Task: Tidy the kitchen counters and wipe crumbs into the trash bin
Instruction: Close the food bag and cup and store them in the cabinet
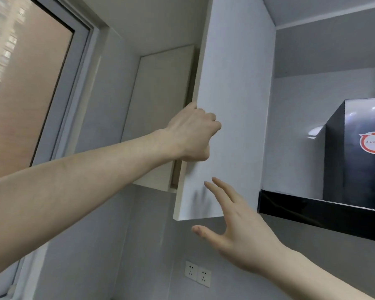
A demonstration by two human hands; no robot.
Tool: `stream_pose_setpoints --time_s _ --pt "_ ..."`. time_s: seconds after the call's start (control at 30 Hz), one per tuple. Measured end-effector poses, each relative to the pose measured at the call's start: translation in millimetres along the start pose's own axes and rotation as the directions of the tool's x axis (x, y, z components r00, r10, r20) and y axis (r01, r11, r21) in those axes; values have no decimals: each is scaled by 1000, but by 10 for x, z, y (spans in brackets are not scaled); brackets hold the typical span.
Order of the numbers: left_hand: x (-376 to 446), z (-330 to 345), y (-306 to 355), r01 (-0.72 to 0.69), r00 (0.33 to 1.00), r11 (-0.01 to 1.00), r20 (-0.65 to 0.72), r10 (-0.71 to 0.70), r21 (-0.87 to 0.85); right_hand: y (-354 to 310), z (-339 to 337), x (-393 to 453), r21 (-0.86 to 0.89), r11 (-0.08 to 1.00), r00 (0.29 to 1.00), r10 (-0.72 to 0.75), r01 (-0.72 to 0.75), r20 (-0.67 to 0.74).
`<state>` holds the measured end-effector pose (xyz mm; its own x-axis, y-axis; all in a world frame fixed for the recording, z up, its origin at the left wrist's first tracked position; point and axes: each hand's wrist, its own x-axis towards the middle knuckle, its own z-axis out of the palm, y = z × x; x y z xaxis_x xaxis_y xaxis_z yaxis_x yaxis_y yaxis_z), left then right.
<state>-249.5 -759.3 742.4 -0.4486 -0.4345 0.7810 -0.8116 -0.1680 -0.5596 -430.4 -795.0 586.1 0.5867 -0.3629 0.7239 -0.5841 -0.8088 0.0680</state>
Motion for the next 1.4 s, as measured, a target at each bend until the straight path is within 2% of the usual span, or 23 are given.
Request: stream_pose_setpoints --time_s 0.1,0.2,0.33,0.4,0.57,0.67,0.77,0.87,0.97,1.03,1.1,1.2,1.3,1.4 --pt "68 -235 202 -24 997 989 -70 14 -144 -49 -114 -147 53 999 999 15 -12 -51" --pt "95 -412 318 -100 970 951 -242 28 -292 -58 -199 -294 123 991 992 59 -45 -114" --pt "-2 -458 325 -226 919 911 -385 82 -345 -10 -281 -506 169 982 981 113 -85 -161" --pt "-110 -400 333 -269 914 911 -382 139 -313 33 -325 -587 159 982 977 129 -102 -171" --pt "-496 -211 392 -257 947 905 -273 167 -338 73 -370 -739 159 983 976 124 -96 -178" --pt "-784 -158 375 -244 960 901 -221 172 -358 -4 -289 -837 170 984 974 84 -48 -211" --pt "-1167 -105 423 -235 968 893 -171 181 -383 -99 -175 -969 176 984 953 32 23 -303" --pt "-1640 3 543 -226 974 875 -120 192 -429 -219 7 -1144 142 981 936 -76 132 -345" --pt "-2158 166 702 -175 983 849 -42 178 -499 -310 315 -1353 191 959 950 -154 210 -272" --pt "-2506 309 828 -110 987 830 42 158 -547 -348 553 -1473 229 954 975 -160 193 -153" --pt "-2831 489 951 -19 978 809 159 138 -587 -345 814 -1550 247 962 992 -124 120 -2" --pt "-3286 775 1130 139 927 775 357 117 -617 -296 1207 -1640 278 960 981 -21 -34 193" --pt "-3707 1079 1319 279 867 724 490 93 -631 -205 1634 -1738 305 936 941 66 -173 332" --pt "-4063 1425 1512 440 776 663 628 59 -606 -73 2085 -1876 337 885 876 142 -321 460"
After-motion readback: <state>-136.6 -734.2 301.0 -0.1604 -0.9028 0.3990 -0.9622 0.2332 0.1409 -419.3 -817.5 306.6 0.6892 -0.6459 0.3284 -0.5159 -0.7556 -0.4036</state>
